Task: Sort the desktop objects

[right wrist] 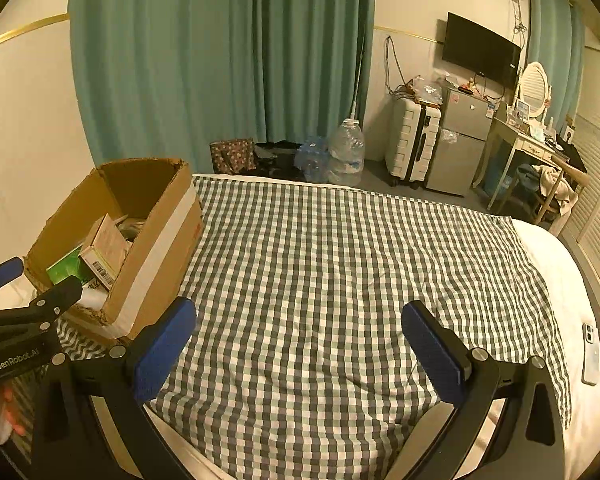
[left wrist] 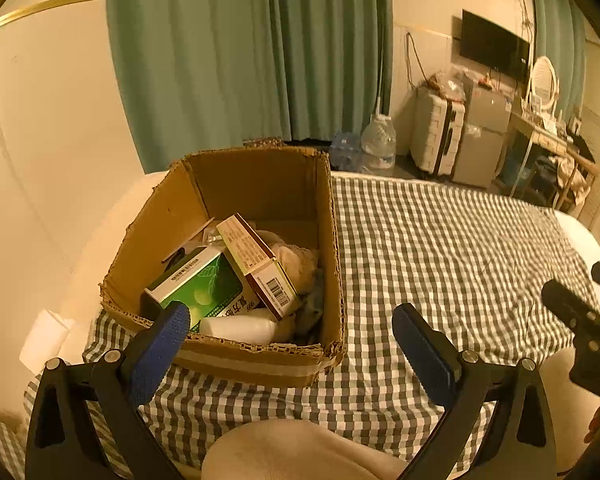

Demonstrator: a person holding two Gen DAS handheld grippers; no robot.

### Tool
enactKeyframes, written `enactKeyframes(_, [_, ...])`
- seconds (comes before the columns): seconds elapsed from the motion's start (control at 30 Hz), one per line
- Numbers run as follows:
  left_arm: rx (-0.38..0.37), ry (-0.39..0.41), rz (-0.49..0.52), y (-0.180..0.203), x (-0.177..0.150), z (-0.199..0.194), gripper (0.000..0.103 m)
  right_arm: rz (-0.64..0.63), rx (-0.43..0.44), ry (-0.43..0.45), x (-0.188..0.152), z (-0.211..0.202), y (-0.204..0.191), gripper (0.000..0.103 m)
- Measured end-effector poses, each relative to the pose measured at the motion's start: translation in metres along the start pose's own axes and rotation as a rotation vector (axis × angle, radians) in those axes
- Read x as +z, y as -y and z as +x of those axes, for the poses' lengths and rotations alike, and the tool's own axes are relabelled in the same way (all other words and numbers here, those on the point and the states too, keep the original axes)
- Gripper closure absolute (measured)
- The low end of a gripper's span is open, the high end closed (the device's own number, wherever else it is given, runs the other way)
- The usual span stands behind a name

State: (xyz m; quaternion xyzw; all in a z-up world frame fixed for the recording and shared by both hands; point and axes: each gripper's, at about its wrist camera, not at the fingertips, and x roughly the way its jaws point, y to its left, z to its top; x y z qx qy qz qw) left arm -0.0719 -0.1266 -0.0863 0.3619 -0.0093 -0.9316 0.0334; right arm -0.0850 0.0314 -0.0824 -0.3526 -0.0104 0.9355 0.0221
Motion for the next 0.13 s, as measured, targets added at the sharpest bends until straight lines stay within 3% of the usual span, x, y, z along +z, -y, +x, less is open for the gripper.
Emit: enactKeyframes(0.13, [-0.001, -0.002, 0.009, 0.0021, 0.0018, -0.0013, 0.0, -0.017, -0.013, 0.01, -0.0007, -0.0021, -0.0004, 0.0])
